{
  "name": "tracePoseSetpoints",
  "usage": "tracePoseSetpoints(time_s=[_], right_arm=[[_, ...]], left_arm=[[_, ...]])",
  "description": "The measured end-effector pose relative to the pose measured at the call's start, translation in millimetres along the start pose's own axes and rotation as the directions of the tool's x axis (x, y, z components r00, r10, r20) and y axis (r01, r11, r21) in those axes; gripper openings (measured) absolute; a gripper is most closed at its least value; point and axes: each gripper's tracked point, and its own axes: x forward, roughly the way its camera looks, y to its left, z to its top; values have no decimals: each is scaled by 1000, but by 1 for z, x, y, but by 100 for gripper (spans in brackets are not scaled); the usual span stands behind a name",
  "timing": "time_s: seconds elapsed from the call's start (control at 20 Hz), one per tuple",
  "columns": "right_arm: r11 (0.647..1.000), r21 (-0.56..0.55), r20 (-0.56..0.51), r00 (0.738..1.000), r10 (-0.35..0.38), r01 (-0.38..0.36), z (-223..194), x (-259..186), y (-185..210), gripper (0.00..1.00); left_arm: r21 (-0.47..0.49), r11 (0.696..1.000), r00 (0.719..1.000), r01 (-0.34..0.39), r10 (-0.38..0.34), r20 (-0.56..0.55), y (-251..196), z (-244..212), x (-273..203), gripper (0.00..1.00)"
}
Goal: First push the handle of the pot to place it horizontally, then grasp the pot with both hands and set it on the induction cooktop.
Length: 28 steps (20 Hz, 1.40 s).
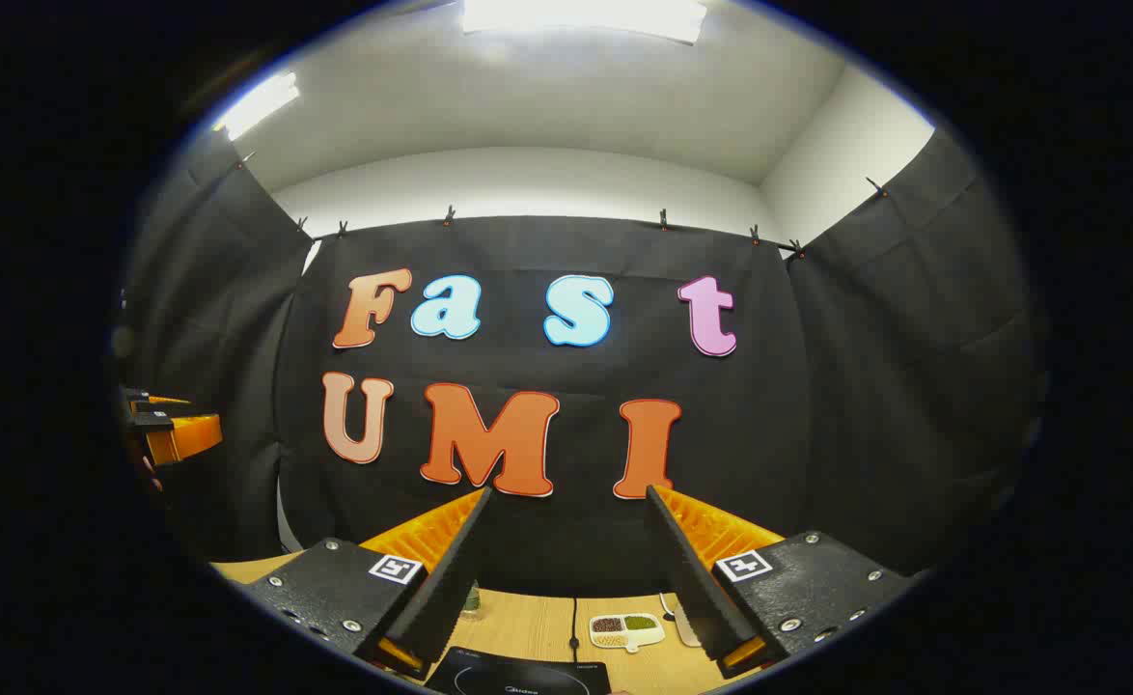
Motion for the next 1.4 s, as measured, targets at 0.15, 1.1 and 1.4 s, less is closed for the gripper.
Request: tracePoseSetpoints(time_s=[0.15, 1.1, 1.4], right_arm=[[1000, -11, -3, 1000, -10, 10, -1, 0, -7, 95], [998, -58, -3, 999, 33, -33, -12, 1, -6, 95], [998, -53, -28, 999, 41, -43, -25, 4, -12, 95]], left_arm=[[5, 1000, 1000, 0, 0, -4, -2, -2, -1, 87], [10, 999, 996, -46, 46, -70, 1, -31, -17, 89], [38, 999, 983, -24, 30, -183, -13, -66, -20, 25]])
